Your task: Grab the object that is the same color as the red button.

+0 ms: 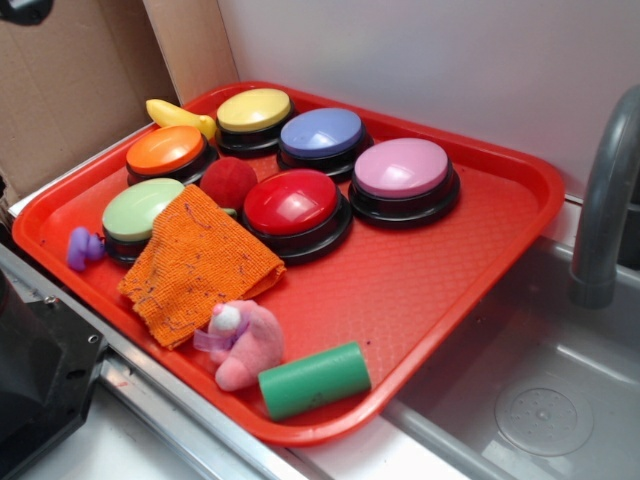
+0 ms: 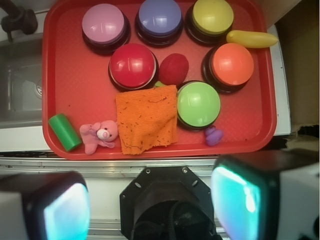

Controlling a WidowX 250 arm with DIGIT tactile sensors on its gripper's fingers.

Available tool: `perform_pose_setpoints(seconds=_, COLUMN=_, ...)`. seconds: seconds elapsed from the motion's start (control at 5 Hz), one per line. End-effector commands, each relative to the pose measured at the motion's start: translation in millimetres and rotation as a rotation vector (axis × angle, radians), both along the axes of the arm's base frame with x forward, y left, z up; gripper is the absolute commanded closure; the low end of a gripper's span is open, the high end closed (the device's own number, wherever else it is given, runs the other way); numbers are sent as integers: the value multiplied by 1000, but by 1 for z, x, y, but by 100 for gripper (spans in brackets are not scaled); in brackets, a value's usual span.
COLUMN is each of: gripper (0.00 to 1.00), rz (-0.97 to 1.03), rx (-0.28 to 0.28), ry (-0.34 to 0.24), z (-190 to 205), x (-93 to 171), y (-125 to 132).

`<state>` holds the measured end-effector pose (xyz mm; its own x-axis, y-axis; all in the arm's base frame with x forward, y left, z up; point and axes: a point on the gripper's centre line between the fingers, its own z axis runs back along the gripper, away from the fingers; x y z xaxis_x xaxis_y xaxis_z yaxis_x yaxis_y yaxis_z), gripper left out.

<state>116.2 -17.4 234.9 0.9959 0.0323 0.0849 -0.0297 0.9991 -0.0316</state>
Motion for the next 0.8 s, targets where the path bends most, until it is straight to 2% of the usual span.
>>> perform_pose_setpoints(seconds=0.0, gripper=0, rz=0, rx=0, ry=0, z=0, x=0, y=0)
perform_pose_setpoints(seconds=0.2, gripper=0, rz=-48, rx=13, ry=-20, z=-6, x=11, y=7)
perform_pose_setpoints(seconds=0.4, gripper=0, rz=-186, rx=29, ry=-84, z=-18, x=28, y=16)
perform_pose_setpoints(seconds=0.6, gripper=0, rz=-225, rx=25, ry=-95, z=-34, x=42, y=25)
